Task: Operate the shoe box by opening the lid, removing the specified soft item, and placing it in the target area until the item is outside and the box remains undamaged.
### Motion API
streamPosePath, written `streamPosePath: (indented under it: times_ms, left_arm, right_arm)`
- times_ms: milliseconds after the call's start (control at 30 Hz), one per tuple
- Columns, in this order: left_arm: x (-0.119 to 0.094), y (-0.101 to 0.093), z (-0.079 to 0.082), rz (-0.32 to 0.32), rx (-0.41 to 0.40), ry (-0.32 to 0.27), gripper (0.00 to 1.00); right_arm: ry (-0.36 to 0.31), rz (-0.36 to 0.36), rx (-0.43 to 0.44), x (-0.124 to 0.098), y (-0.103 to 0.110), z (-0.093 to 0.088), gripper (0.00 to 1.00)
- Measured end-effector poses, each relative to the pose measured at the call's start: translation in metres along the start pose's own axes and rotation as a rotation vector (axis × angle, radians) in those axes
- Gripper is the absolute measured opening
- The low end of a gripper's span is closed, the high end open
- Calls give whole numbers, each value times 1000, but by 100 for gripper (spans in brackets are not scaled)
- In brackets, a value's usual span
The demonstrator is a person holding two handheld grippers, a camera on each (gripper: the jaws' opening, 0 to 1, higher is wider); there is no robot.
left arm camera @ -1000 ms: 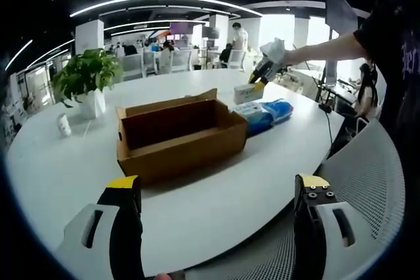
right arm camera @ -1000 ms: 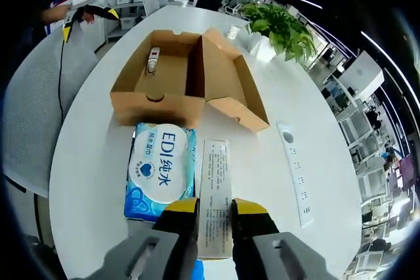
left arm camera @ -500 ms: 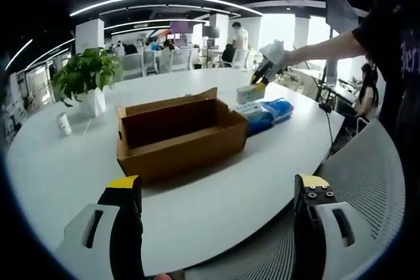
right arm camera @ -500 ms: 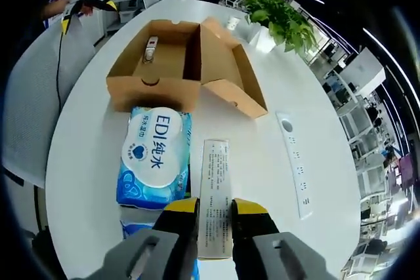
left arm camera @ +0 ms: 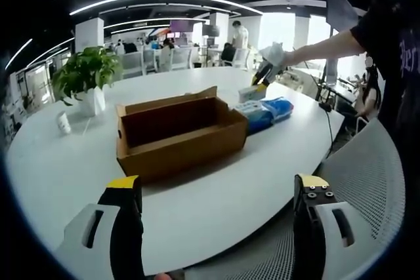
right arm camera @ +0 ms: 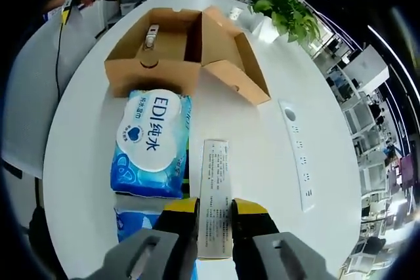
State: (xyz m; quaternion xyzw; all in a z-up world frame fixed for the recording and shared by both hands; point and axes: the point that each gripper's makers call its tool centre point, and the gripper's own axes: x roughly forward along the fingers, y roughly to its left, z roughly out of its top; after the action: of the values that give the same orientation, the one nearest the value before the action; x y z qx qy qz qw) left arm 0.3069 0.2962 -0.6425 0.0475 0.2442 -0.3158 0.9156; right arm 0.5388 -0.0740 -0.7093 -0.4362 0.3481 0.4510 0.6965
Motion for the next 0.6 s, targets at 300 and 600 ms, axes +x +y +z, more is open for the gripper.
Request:
streamPosePath:
  times_ms: [300, 600]
  left_arm:
    - [1, 0, 0, -2, 0, 5, 95]
    - [1, 0, -1, -2, -1, 10, 95]
  right_arm:
    - [35, 3, -8, 0, -1, -13, 14]
    - [63, 8, -4, 2, -1, -26, 14]
